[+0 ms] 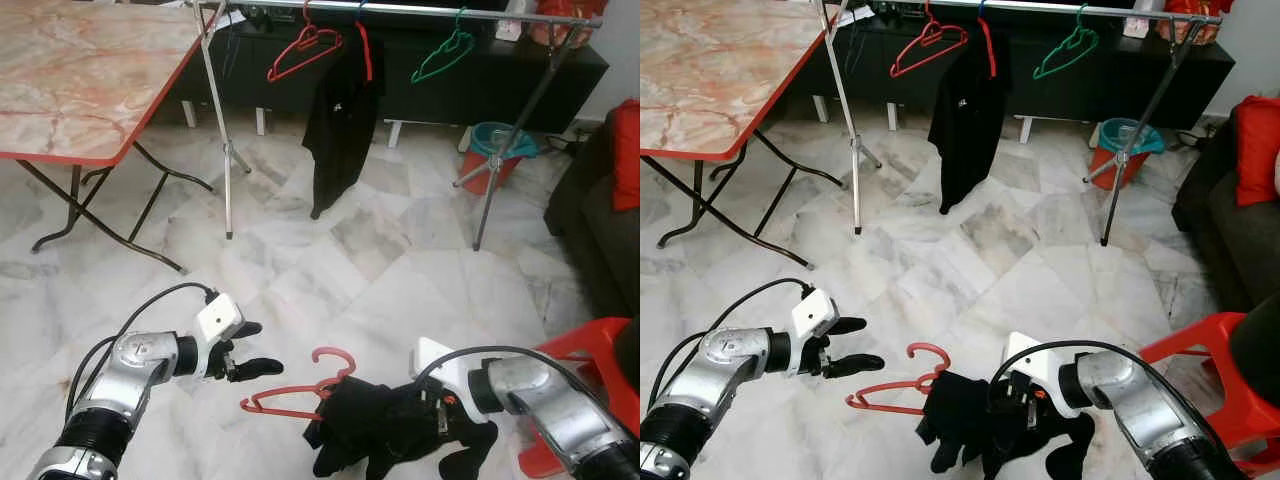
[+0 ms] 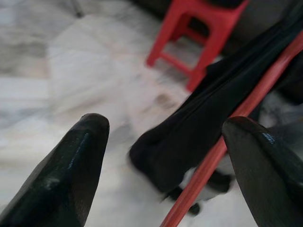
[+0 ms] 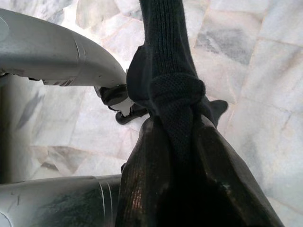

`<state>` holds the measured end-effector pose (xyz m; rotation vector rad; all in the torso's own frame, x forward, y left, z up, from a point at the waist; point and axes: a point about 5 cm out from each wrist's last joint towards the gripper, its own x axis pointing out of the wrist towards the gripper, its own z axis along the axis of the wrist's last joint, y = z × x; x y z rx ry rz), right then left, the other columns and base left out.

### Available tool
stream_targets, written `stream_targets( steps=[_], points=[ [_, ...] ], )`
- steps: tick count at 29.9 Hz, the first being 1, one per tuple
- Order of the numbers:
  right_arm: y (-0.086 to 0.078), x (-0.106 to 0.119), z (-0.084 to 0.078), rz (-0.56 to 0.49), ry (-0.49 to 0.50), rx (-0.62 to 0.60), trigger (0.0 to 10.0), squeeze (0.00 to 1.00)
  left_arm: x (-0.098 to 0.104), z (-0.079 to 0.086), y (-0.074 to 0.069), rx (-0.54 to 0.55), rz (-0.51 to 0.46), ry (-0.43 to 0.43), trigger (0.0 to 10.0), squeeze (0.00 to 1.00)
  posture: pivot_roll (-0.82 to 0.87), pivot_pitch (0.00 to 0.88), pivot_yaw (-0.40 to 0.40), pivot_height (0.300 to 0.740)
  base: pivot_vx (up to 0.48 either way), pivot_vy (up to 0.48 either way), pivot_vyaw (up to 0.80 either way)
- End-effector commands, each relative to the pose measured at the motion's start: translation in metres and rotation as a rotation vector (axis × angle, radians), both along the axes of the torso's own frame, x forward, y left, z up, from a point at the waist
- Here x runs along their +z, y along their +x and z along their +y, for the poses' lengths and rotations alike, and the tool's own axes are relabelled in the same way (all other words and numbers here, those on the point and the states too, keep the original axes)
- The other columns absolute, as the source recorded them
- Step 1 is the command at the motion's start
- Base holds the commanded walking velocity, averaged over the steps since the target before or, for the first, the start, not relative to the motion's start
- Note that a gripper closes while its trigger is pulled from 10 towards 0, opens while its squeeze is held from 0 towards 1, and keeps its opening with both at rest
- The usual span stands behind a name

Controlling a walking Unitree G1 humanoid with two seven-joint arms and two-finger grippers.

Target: Hang hanger

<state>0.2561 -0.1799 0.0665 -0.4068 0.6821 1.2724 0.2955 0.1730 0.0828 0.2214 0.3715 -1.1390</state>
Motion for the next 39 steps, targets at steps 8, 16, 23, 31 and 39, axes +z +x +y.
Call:
stream_targets(
  steps=[8, 16, 23, 31, 39],
  points=[
    [0.007, 0.004, 0.008, -0.036, 0.008, 0.032, 10.0, 0.00, 0.004, -0.013, -0.012, -0.152, 0.089, -0.014, 10.0, 1.00, 0.02, 0.086, -0.055, 0.740, 0.000, 0.000, 0.00],
    [0.016, 0.014, 0.014, -0.078, 0.024, 0.048, 10.0, 0.00, -0.007, -0.016, -0.013, -0.134, 0.074, 0.060, 10.0, 0.00, 0.02, 0.074, -0.053, 0.740, 0.000, 0.000, 0.00],
    [0.019, 0.022, 0.021, -0.100, 0.044, 0.073, 10.0, 0.00, -0.009, -0.020, -0.008, -0.080, 0.060, 0.057, 10.0, 0.00, 0.02, 0.065, -0.051, 0.740, 0.000, 0.000, 0.00],
    [0.018, 0.024, 0.024, -0.102, 0.051, 0.098, 10.0, 0.00, -0.013, -0.023, -0.008, -0.080, 0.062, 0.067, 10.0, 0.00, 0.01, 0.073, -0.052, 0.740, 0.000, 0.000, 0.00],
    [0.020, 0.028, 0.027, -0.107, 0.058, 0.105, 10.0, 0.00, -0.014, -0.028, -0.008, -0.090, 0.069, 0.057, 6.0, 0.00, 0.01, 0.089, -0.059, 0.740, 0.000, 0.000, 0.00]
  ],
)
